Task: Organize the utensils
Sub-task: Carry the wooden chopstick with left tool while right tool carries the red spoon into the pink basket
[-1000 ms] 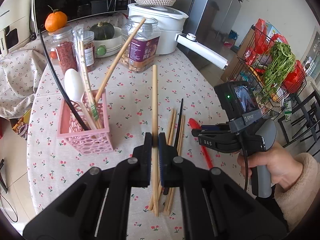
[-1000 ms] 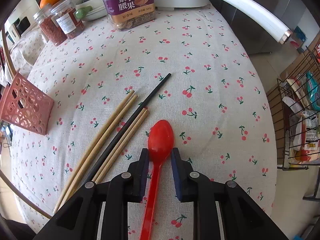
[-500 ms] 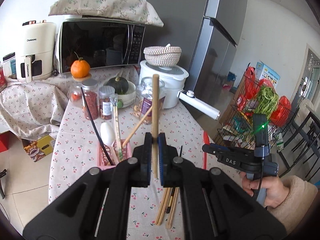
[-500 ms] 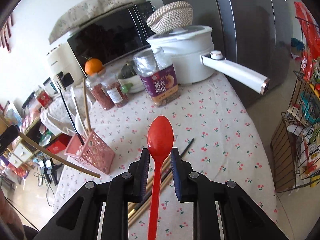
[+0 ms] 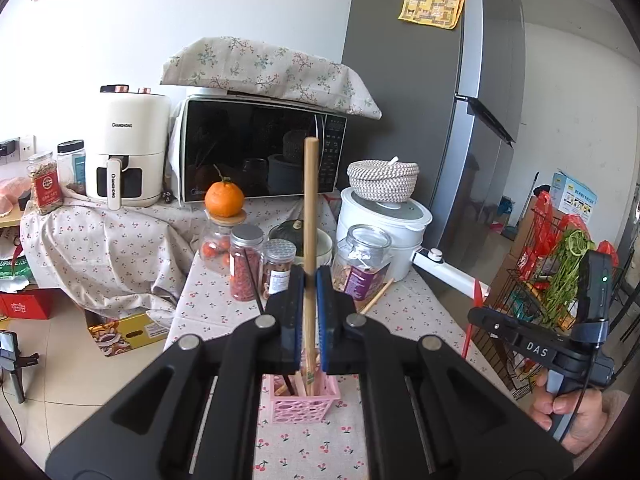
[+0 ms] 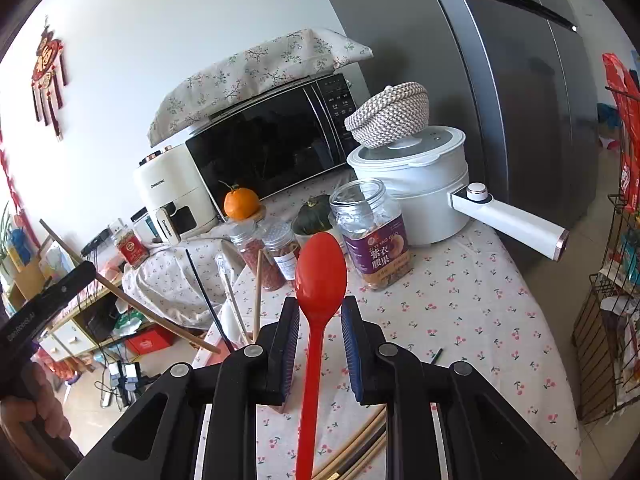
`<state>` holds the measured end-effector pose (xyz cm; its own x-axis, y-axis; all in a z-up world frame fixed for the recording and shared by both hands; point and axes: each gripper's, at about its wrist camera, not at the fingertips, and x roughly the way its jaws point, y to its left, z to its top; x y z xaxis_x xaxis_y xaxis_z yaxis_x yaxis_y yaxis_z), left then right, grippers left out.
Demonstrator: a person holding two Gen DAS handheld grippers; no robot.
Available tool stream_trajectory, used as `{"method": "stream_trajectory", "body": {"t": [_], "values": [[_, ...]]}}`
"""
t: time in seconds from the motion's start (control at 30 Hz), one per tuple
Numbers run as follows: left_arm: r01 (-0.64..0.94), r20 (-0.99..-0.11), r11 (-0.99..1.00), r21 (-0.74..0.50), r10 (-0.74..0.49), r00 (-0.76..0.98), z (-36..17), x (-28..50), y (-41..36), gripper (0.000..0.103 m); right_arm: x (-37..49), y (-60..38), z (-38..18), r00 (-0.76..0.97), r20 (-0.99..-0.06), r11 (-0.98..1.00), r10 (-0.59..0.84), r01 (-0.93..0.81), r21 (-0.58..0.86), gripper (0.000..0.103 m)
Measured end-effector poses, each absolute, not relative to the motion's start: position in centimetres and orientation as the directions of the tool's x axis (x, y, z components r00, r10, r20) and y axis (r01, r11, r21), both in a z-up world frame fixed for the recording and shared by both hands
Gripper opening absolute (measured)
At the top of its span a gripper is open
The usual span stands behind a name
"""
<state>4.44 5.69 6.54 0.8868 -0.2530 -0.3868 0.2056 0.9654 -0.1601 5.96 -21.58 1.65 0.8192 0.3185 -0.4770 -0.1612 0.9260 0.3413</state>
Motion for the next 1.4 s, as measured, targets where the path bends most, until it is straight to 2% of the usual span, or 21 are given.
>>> {"method": "stream_trajectory", "body": {"t": [0.2, 0.47, 0.53, 0.6, 0.7, 0.83, 1.2, 1.4], "values": [[0.153, -0.49, 0.981, -0.124, -0.194, 0.85, 3.4, 6.9, 5.9, 0.007, 6.2, -19.4, 2.1, 0.838, -0.445, 0.929, 0.317, -0.178, 0.325, 0.022], [0.18, -0.591, 0.973, -0.143, -0.23, 0.773, 0.7, 8.9, 5.2, 0.008, 5.6, -16.6, 3.3, 0.892, -0.358, 0.943, 0.276, -0.181, 0.278, 0.022], [0.186, -0.609, 0.971, -0.154, -0.241, 0.756, 0.5, 9.0, 5.1, 0.019, 5.7, -15.7, 3.7, 0.904, -0.339, 0.95, 0.259, -0.176, 0.257, 0.022], [0.183, -0.623, 0.971, -0.156, -0.24, 0.745, 0.5, 8.9, 5.1, 0.047, 5.8, -14.8, 4.1, 0.913, -0.322, 0.953, 0.252, -0.177, 0.244, 0.022], [0.165, -0.635, 0.977, -0.135, -0.213, 0.742, 0.7, 8.2, 5.4, 0.066, 6.2, -13.5, 4.5, 0.923, -0.3, 0.958, 0.24, -0.177, 0.224, 0.022], [0.113, -0.666, 0.988, -0.105, -0.155, 0.729, 0.3, 7.8, 6.6, 0.083, 7.2, -12.0, 4.3, 0.938, -0.279, 0.967, 0.208, -0.153, 0.204, 0.022], [0.049, -0.727, 0.995, -0.088, -0.098, 0.679, -1.5, 7.7, 9.0, 0.085, 9.4, -8.4, 2.4, 0.955, -0.251, 0.981, 0.158, -0.122, 0.153, 0.022], [0.056, -0.728, 0.995, -0.084, -0.099, 0.678, -1.5, 7.6, 8.9, 0.086, 9.9, -8.5, 1.4, 0.944, -0.283, 0.978, 0.169, -0.124, 0.17, 0.023]]}}
